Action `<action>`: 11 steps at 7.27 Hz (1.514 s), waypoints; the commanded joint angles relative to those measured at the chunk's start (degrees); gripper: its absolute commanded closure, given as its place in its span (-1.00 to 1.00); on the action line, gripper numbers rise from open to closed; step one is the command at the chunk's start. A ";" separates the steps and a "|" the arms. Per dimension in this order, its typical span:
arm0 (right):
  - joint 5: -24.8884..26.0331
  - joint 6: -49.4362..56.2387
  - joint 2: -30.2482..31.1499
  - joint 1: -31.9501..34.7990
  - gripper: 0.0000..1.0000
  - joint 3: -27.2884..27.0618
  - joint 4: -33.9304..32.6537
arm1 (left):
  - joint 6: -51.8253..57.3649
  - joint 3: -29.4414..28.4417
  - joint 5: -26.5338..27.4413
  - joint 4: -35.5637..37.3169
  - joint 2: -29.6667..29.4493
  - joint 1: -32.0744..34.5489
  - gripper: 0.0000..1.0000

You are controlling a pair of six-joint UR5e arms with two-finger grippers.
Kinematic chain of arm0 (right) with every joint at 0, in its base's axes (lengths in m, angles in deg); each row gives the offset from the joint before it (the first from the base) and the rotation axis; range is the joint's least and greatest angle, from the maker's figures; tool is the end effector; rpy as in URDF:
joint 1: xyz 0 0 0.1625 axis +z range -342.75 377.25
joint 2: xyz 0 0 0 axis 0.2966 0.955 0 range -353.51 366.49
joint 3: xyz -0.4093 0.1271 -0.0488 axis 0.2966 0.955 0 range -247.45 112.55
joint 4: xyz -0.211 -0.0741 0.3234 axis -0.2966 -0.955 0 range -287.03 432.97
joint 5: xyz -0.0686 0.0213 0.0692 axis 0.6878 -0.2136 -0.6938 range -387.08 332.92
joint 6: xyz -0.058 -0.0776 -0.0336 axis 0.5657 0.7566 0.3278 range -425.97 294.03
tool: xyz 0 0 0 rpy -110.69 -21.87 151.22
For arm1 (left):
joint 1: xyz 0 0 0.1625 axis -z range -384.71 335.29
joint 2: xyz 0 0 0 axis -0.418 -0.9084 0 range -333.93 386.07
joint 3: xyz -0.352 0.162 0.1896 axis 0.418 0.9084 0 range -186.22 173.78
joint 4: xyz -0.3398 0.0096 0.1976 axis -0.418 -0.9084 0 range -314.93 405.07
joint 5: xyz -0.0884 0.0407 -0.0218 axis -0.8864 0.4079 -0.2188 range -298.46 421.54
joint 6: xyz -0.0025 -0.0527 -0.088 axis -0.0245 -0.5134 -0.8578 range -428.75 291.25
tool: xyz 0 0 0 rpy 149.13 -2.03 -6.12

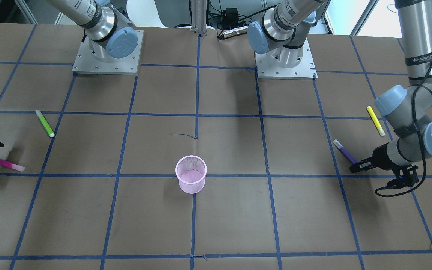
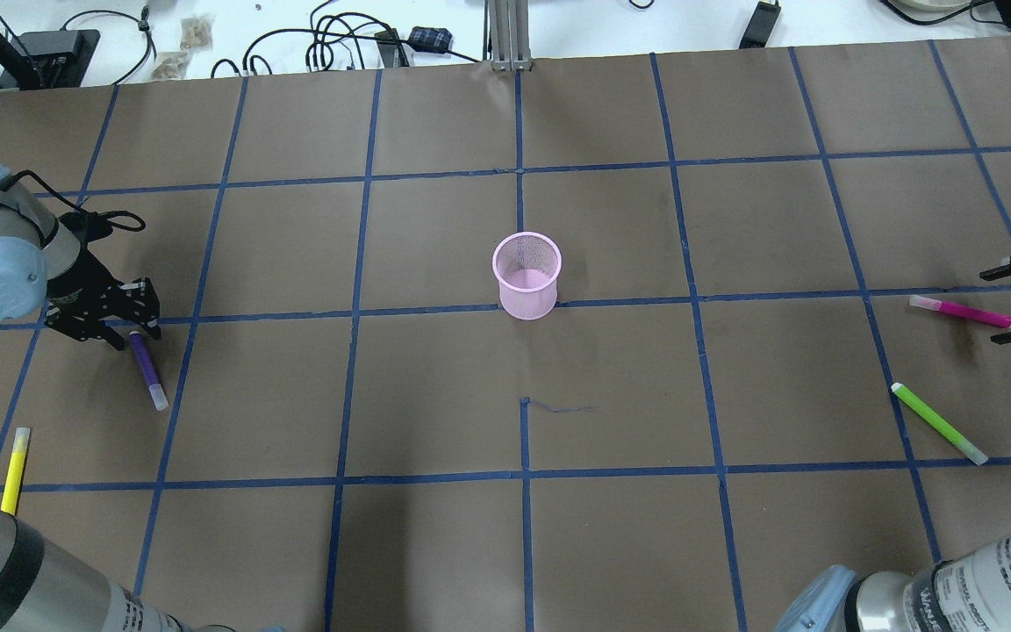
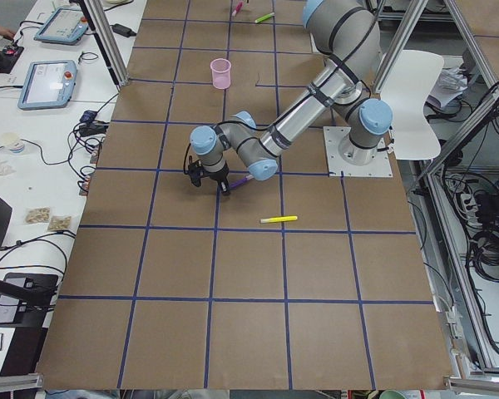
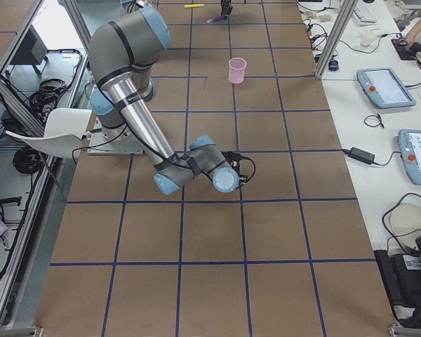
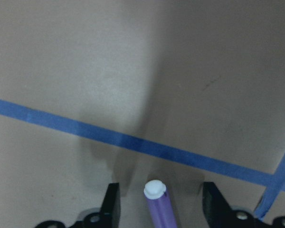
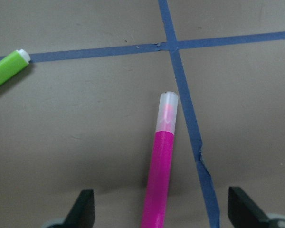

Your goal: Insert purple and pink pens into pink cup

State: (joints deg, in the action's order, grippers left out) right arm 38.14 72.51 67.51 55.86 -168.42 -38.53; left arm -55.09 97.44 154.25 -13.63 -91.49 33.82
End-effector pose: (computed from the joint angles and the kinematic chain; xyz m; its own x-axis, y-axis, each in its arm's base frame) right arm -0.3258 -0.4859 0.1825 -0.1449 -0.9855 0.0879 -0.8619 0.0821 -0.5004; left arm 0.1820 -0.5433 0.1830 -0.9534 -0.3015 -0.0046 -0.2975 0.9379 0.1785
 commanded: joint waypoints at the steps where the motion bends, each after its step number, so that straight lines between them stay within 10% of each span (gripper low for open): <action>1: -0.27 0.48 -0.82 -0.02 -0.77 0.07 -1.61 | -0.91 -0.29 -0.08 -0.01 -0.12 0.00 0.99; 6: -0.35 0.57 -0.82 -0.02 0.64 -0.02 -1.61 | -0.56 -2.73 -0.08 -0.45 3.12 0.18 1.00; 11: 0.00 -8.78 1.89 0.76 1.00 0.15 -1.00 | -0.82 -12.77 -1.92 -11.53 10.94 6.14 1.00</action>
State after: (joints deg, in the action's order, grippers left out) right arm 38.15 68.99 67.77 56.02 -168.44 -39.75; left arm -55.75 85.08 153.19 -24.71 -82.06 38.26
